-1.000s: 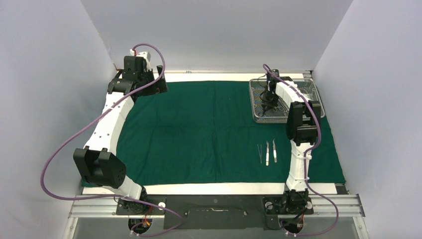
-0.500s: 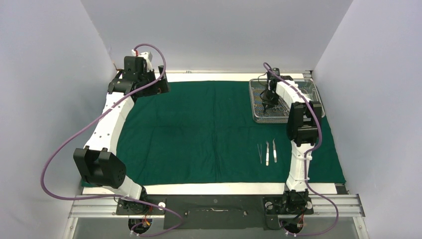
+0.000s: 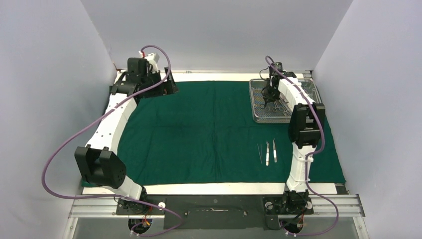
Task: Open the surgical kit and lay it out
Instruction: Pick up the medical item from the container.
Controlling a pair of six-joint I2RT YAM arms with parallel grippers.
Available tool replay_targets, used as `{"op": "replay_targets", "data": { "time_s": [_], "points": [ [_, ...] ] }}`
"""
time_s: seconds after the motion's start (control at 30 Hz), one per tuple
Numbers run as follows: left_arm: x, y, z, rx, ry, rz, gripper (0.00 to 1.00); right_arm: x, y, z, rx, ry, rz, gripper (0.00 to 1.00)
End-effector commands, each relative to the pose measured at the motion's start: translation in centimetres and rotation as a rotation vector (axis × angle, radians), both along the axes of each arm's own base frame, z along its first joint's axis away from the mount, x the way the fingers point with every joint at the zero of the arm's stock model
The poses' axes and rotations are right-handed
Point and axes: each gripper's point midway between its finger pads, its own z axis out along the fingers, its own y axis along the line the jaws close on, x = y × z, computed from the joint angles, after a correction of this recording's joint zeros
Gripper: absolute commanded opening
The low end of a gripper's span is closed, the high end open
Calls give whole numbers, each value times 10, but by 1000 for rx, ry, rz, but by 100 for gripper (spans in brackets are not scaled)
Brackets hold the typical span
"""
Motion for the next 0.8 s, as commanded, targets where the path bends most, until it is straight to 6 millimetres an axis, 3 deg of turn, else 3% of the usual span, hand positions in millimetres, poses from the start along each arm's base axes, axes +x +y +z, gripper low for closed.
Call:
{"op": "replay_targets", "data": {
  "time_s": [0.0,0.37,0.67,0.77],
  "points": [
    [-1,-61,10,-148,-50,-179,96,19,1,66,12,-166,8,6],
    [-14,-212,0,-443,-1,-514,97,3,18,100,101,-192,59,5],
    [-6,-278,-18,-584,51,-596,100,-28,44,110,169,-169,116,5],
    [-4,-293,-18,-616,45,-617,93,-42,64,108,190,-157,145,5]
  ]
}}
